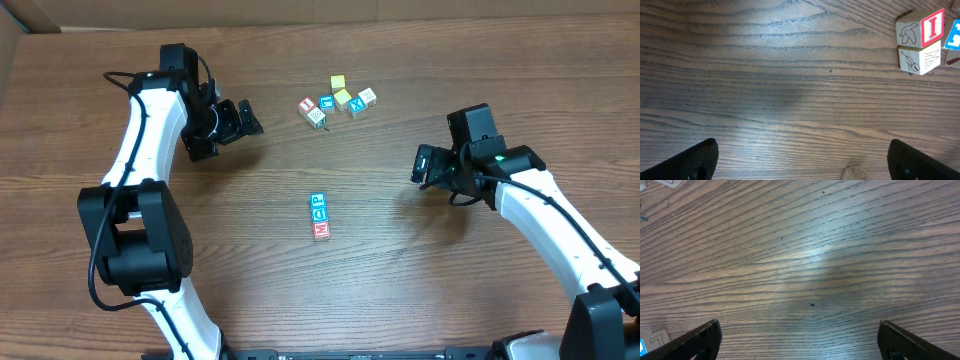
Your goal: Flip 3 blocks
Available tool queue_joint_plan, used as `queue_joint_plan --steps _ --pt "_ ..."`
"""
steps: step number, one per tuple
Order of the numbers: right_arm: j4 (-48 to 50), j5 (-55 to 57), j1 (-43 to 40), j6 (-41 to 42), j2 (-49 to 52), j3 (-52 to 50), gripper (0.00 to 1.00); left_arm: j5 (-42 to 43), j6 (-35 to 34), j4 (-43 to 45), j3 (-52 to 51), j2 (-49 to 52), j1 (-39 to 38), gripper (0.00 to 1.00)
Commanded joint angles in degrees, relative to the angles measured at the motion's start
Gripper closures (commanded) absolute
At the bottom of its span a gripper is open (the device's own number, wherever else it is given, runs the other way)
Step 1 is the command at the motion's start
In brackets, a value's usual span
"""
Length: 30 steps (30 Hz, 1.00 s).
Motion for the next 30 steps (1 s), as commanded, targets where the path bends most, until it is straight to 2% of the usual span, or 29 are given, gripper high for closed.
queue_joint_plan --steps 1,22,30 --pt "0.33 0.2 -0.17 -0.55 -0.11 0.28 0.0 -0.26 -0.33 0.22 0.83 0.74 -0.42 0.0" --pt "0.33 0.2 -0.17 -0.57 -0.28 0.28 0.0 -0.24 -0.33 0.22 0.83 0.72 -0.44 0.0" --pt "0.31 0.22 -0.17 -0.57 -7.37 0.13 0.0 -0.24 -0.33 0.22 0.83 0.72 -0.42 0.0"
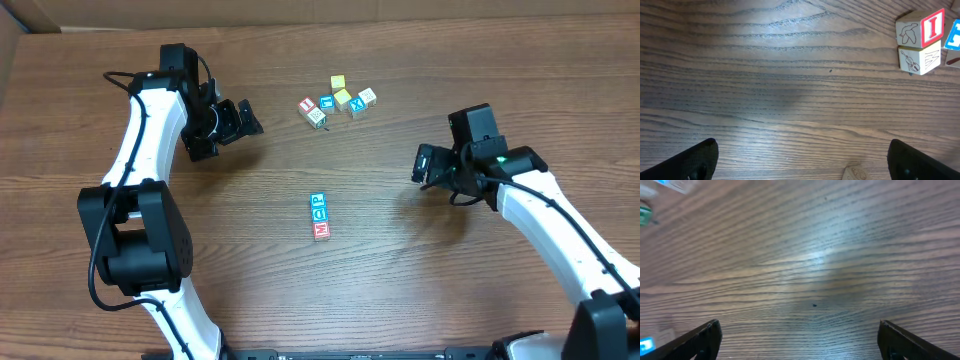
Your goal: Flip 3 blocks
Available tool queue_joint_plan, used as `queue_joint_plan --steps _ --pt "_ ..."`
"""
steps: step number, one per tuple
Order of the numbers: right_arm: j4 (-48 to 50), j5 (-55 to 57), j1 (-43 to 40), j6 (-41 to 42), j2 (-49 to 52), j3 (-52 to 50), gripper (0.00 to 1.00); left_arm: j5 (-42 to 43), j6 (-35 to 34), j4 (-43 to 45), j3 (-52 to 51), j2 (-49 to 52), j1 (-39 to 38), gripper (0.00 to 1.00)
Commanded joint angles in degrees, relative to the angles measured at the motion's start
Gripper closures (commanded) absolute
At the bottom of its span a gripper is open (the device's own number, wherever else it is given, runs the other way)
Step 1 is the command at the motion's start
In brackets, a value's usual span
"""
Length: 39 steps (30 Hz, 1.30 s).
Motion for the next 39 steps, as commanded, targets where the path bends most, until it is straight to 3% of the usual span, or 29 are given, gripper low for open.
queue_joint_plan --steps 1,15,25,39 --pt "0.33 0.22 -0.17 -0.37 -7.1 0.15 0.0 -0.24 -0.31 0.24 0.83 0.72 -0.44 0.0" --pt "0.07 5.79 -0.17 -0.42 -33.97 0.15 0.0 -0.24 -0.31 0.24 0.83 0.72 -0.44 0.0" --pt "-5.97 10.19 -0.17 -1.31 -56.54 0.04 0.0 -0.26 -0.31 0.24 0.83 0.72 -0.44 0.0" --pt "-5.88 10.14 -1.2 -7.96 -76.67 -5.88 0.0 -0.24 -0.31 0.24 0.83 0.72 -0.44 0.0"
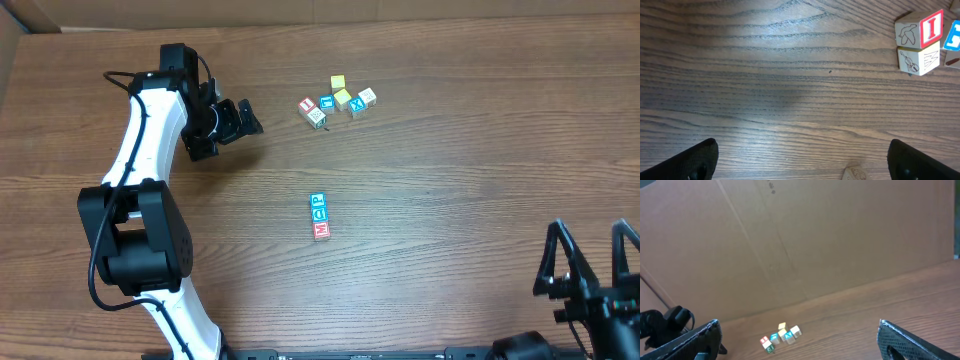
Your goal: Flip 3 blocks
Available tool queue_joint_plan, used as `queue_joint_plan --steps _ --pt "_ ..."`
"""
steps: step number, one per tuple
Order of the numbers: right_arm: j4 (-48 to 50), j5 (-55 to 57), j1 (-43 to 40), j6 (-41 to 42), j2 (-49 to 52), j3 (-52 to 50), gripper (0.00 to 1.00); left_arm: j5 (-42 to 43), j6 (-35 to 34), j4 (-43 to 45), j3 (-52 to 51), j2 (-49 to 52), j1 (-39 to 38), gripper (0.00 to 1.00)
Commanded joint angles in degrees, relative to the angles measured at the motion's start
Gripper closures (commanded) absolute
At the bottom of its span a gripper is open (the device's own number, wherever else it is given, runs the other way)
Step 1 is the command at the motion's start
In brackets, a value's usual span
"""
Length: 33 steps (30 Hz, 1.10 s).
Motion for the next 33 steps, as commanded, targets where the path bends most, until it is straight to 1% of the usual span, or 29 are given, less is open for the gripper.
queue_joint_plan --steps 1,6,10,13,18,21,24,28,33 --pt "0.13 0.59 -0.35 -2.1 -4.17 -3.82 0.0 -0.26 -0.33 0.07 0.83 0.72 -0.44 0.0" --pt "1.66 0.59 -0.35 -2.1 -10.05 -9.7 0.0 -0.26 -0.33 0.07 0.83 0.74 -0.44 0.0" --pt "8.41 0.35 -0.37 -4.52 -12.94 -15.8 0.0 -0.24 -0.33 0.07 0.83 0.72 -0.44 0.0" --pt "17.59 -0.96 -0.39 -8.57 -12.87 -20.63 0.0 -0.24 -0.33 0.07 0.83 0.72 -0.42 0.0" --pt "40.02 -9.2 -2.4 -16.17 -12.87 -30.56 0.0 -0.24 -0.33 0.07 0.83 0.72 -0.44 0.0" --pt "52.89 -14.88 -4.66 -17.35 -12.87 -36.63 0.0 -0.24 -0.33 0.07 0.83 0.72 -0.44 0.0" --pt "61.61 -18.8 -6.73 -17.33 -12.9 -41.53 0.0 -0.24 -0.33 0.07 0.83 0.72 -0.44 0.0" --pt "67.91 -20.5 -7.98 -17.29 -12.9 -46.56 0.0 -0.26 -0.33 0.07 0.83 0.72 -0.42 0.0" --pt "67.87 -20.5 -8.11 -17.29 -12.9 -51.01 0.0 -0.24 -0.33 0.07 0.83 0.72 -0.44 0.0"
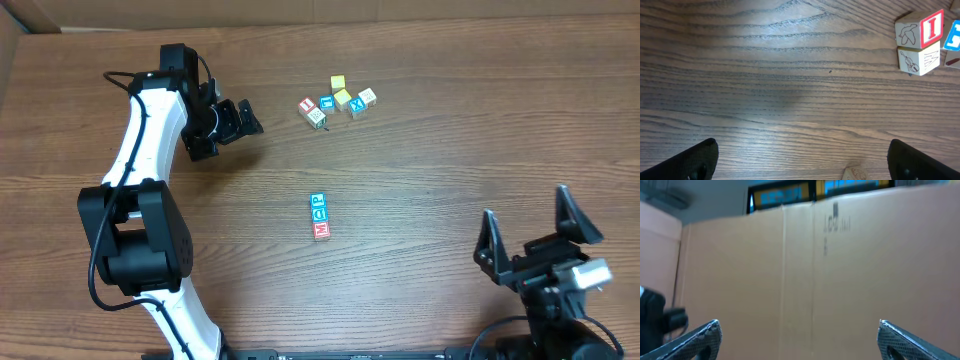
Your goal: Flip 3 blocks
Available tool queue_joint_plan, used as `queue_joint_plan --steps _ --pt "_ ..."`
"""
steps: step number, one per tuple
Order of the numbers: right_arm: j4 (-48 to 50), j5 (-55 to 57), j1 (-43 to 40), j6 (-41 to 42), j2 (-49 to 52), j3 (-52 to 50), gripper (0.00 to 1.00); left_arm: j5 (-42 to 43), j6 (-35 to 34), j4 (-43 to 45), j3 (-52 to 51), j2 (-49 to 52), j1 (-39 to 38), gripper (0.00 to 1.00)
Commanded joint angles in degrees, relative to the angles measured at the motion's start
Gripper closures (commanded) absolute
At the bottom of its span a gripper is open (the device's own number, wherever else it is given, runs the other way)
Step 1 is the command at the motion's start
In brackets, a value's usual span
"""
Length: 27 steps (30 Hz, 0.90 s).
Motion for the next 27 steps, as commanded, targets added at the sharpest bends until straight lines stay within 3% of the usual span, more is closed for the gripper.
queue_joint_plan --steps 1,7,19,27 --pt "0.31 -1.38 -0.37 -0.46 -0.42 -2.78 0.0 -0.24 -0.31 0.04 0.83 0.72 -0.44 0.0" --pt "0.31 -1.38 -0.37 -0.46 -0.42 -7.17 0.0 -0.26 -0.31 0.04 0.83 0.72 -0.44 0.0" --pt "-24.0 -0.87 -0.37 -3.52 -0.46 -7.28 0.0 -0.24 -0.31 0.04 0.83 0.72 -0.44 0.0" --pt "-24.37 -1.16 -0.37 -2.8 -0.46 -7.26 0.0 -0.24 -0.31 0.04 0.83 0.72 -0.44 0.0"
